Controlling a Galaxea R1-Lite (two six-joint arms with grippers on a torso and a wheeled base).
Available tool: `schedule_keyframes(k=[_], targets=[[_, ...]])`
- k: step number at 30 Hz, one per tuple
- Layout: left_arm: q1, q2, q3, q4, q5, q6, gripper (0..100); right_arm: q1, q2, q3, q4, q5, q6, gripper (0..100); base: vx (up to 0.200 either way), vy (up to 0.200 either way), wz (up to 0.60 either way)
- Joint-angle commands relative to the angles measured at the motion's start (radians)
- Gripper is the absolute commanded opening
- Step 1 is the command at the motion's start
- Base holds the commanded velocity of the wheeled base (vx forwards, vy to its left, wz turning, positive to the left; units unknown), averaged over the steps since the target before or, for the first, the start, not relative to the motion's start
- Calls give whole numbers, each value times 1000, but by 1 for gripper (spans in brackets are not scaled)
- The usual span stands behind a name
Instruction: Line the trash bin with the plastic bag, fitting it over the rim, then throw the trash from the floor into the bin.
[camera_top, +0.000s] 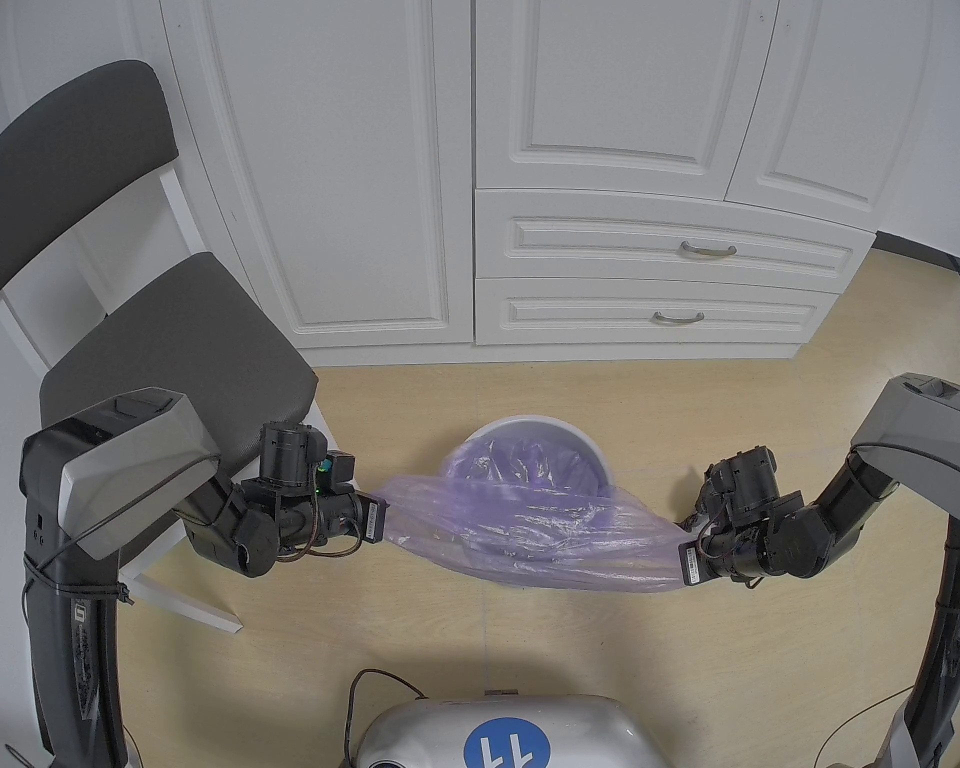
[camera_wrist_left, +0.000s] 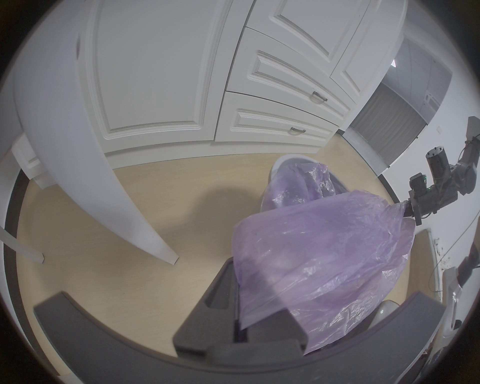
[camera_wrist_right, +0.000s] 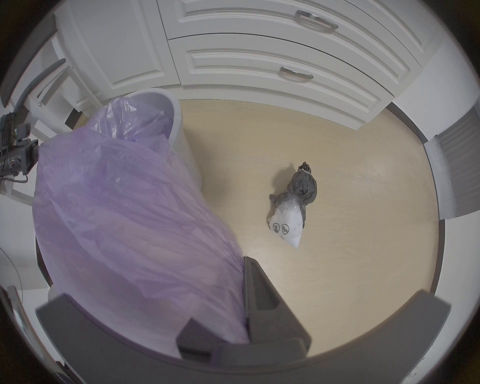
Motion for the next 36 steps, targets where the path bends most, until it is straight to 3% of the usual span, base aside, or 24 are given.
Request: schedule_keyframes(k=[1,6,14,19,23,26,36], targets=[[6,-37,18,16,-17,1,0,1,-36,6,32,0,-1,0,0,0,0],[7,-66,18,90,-27,7,0,1,-59,6,78,0,-9,0,0,0,0],[-9,37,-11,81,-18,40,0,28,76,-52,62,-5,9,0,0,0,0],[-17,120,-91,75,22,27,0,46,150,-118,27,-32,97,0,0,0,0],[-31,161,-152,33,89,-38,0,54,177,-156,-22,-32,158,0,0,0,0],[-58,171,-196,-56,157,-150,0,57,204,-170,-119,-34,201,0,0,0,0],[-100,143,-215,-237,181,-305,0,46,191,-148,-312,-34,209,0,0,0,0]])
